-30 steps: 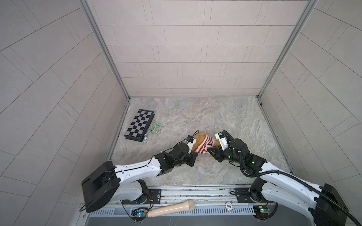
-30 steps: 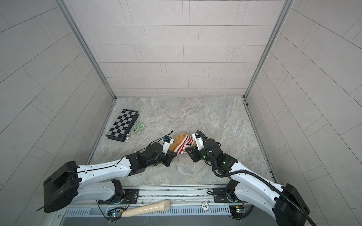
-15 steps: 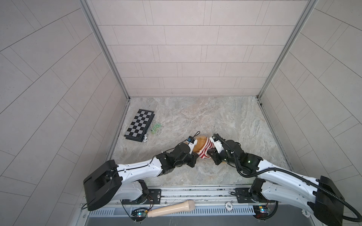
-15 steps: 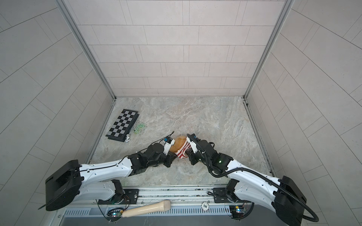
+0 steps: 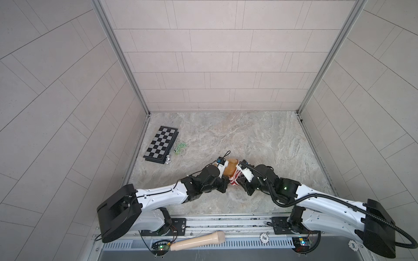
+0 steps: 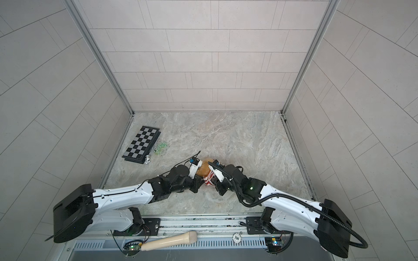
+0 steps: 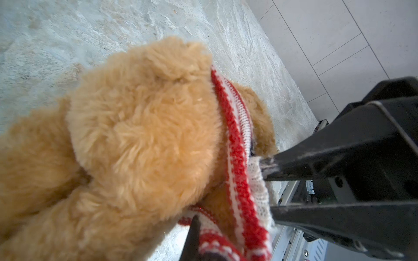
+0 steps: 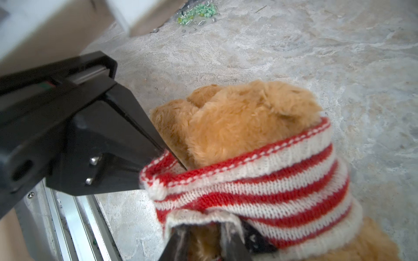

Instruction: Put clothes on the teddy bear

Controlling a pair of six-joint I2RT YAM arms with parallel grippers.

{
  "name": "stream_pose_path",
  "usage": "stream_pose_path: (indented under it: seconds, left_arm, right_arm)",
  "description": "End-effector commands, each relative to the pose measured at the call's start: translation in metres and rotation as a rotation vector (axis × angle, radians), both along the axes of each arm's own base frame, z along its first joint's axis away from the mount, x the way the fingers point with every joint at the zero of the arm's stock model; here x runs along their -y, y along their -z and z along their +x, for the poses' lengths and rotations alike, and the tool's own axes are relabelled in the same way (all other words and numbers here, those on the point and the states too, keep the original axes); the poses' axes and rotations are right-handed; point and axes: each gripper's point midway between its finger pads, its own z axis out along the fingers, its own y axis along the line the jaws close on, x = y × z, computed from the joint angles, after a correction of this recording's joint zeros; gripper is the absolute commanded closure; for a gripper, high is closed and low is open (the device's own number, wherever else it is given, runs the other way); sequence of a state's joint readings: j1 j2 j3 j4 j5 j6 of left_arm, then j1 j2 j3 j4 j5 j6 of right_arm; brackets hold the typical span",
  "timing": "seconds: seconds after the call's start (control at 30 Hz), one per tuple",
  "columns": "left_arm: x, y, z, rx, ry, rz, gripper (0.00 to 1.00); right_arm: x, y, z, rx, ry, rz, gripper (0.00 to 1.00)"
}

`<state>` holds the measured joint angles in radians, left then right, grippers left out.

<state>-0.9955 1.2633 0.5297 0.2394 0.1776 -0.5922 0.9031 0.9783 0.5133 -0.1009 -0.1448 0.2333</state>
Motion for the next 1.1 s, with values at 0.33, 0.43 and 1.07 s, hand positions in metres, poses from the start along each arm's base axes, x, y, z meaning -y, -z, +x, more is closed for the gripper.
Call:
stream_pose_path:
  seconds: [0.33,0.43,1.07]
  left_arm:
    - [0.015,-0.022,0.001,0.01,0.02,-0.094,1.0]
    - [0.015,-0.022,0.0,0.006,0.018,-0.095,1.0]
    - [-0.029,-0.006,0.016,0.016,-0.103,-0.027,1.0]
  right_arm:
    - [0.0,0.016,-0.008,0.132,-0.166,-0.112,0.75]
    - [-0.004,0.023,-0.008,0.11,-0.178,-0.124,0.76]
    - [0.01,-0.039,-0.002,0.236,-0.074,0.012,1.0]
